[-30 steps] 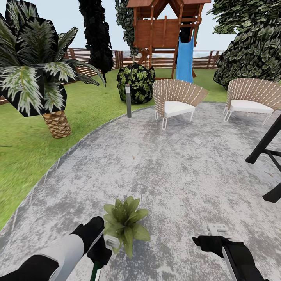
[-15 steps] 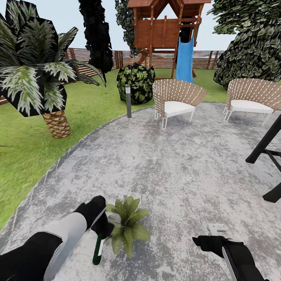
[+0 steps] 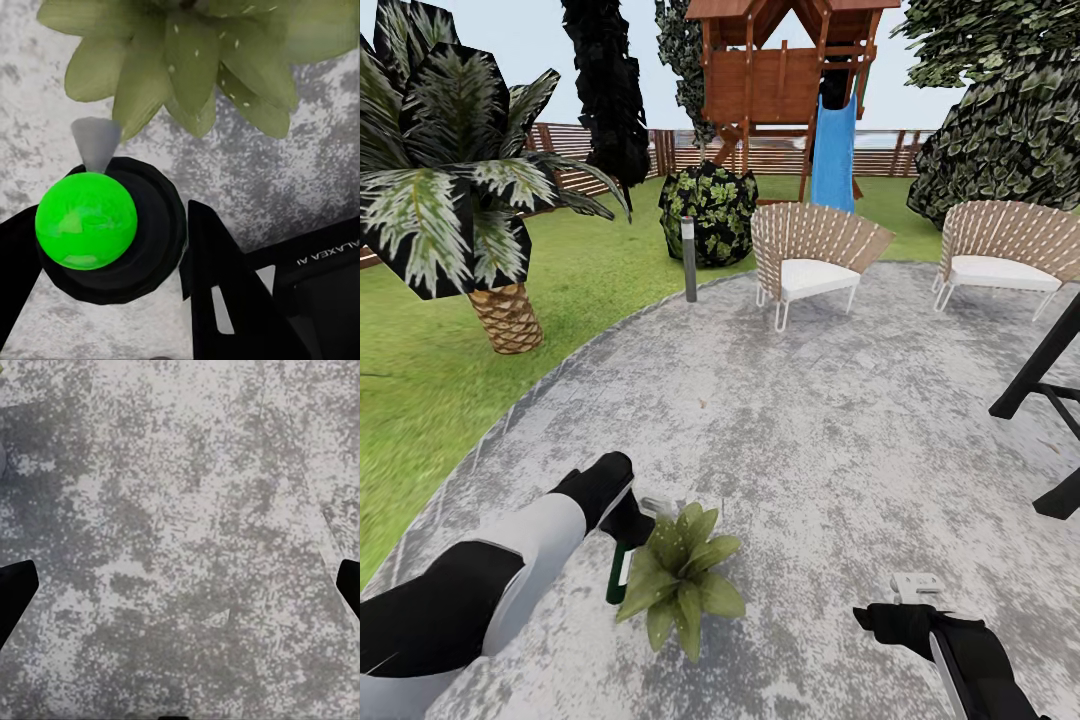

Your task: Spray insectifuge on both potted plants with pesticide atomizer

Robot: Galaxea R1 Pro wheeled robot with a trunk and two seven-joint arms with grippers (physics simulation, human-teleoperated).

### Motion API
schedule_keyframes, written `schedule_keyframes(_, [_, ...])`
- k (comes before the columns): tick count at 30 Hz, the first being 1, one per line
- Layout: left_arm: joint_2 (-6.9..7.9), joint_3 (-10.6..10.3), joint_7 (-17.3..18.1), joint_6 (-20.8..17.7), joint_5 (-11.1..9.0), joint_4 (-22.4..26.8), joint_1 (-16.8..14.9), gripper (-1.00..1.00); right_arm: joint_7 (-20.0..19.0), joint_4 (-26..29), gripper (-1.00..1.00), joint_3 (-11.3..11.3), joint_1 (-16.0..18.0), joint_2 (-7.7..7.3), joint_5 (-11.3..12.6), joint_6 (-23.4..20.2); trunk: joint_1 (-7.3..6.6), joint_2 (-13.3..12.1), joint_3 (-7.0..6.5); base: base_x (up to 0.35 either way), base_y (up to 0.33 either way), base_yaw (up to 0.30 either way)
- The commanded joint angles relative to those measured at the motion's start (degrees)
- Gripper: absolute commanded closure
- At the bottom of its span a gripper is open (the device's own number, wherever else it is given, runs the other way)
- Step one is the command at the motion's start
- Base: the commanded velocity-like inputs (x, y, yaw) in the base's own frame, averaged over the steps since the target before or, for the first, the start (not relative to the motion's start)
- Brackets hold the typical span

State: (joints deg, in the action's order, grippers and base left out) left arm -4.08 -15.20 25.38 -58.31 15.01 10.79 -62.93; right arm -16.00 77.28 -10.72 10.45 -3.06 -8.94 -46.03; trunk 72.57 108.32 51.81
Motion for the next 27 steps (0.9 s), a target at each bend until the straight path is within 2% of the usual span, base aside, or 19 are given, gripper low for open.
schedule_keyframes(1, [-0.02, 0.04, 0.53, -0.13, 0.63, 0.09, 0.00, 1.00, -0.53, 0.07, -1.00, -0.03, 0.04, 0.01, -0.59, -0.20, -0.01, 0.02, 0.05, 0.000, 0.000, 0.000])
schedule_keyframes(4, [0.02, 0.19, 0.44, -0.01, 0.43, 0.11, 1.23, 1.00, -0.58, 0.14, -1.00, -0.08, 0.02, 0.01, -0.56, -0.20, -0.01, 0.02, 0.05, 0.000, 0.000, 0.000])
schedule_keyframes(10, [0.04, 0.26, 0.45, 0.04, 0.36, 0.18, 9.56, 1.00, -0.61, 0.15, -1.00, -0.12, 0.02, 0.04, -0.49, -0.20, -0.01, 0.02, 0.05, 0.000, 0.000, 0.000])
schedule_keyframes(15, [0.07, 0.28, 0.46, 0.04, 0.30, 0.20, 13.89, 1.00, -0.61, 0.11, -1.00, -0.09, 0.05, 0.01, -0.50, -0.20, -0.01, 0.02, 0.05, 0.000, 0.000, 0.000])
schedule_keyframes(20, [0.13, 0.34, 0.53, 0.04, 0.29, 0.20, 16.69, 1.00, -0.61, 0.13, -1.00, -0.09, 0.02, 0.05, -0.55, -0.20, -0.01, 0.02, 0.05, 0.000, 0.000, 0.000])
schedule_keyframes(27, [0.10, 0.43, 0.50, 0.04, 0.26, 0.60, 17.06, 1.00, -0.60, 0.12, -1.00, -0.09, 0.04, 0.07, -0.55, -0.20, -0.01, 0.02, 0.05, 0.000, 0.000, 0.000])
